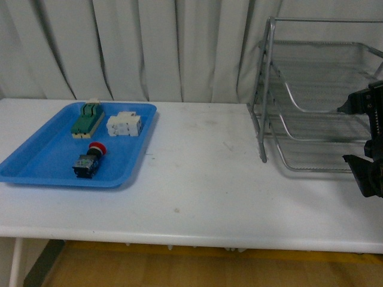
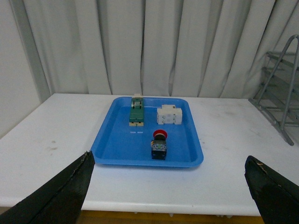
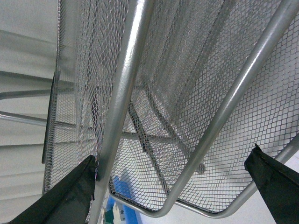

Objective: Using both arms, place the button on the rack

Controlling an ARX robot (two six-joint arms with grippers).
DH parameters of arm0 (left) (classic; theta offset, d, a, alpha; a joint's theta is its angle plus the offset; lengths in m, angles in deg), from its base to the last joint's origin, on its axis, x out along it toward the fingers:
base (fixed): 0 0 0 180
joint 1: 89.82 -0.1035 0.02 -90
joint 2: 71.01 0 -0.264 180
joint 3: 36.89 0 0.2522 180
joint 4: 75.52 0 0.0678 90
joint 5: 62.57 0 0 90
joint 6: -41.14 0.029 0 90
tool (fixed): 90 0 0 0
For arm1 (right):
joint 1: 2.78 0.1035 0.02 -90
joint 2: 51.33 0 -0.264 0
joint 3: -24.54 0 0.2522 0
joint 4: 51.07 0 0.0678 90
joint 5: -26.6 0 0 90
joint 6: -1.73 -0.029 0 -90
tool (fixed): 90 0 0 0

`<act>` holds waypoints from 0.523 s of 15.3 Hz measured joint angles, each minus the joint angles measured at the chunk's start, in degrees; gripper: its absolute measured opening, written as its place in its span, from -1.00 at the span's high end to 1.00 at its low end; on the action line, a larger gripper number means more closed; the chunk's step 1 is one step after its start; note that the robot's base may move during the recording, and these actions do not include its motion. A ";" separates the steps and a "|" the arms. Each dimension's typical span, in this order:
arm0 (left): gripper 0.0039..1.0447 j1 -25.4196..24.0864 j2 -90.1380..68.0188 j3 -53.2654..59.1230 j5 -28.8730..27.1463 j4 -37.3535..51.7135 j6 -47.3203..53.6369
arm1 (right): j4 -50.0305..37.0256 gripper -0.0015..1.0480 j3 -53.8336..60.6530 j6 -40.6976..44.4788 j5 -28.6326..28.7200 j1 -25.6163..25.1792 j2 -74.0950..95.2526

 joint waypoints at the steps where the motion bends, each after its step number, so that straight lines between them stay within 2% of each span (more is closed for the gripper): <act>1: -0.88 0.00 0.00 0.00 0.00 0.00 0.00 | -0.59 -0.87 0.07 0.39 0.02 0.00 0.11; 4: -0.88 0.00 0.00 0.00 0.00 0.00 0.00 | -6.23 -0.87 2.78 2.19 0.13 0.02 0.33; 8: -0.88 0.00 0.00 0.00 0.00 0.00 0.00 | -8.39 -0.87 6.78 2.84 0.87 0.04 0.33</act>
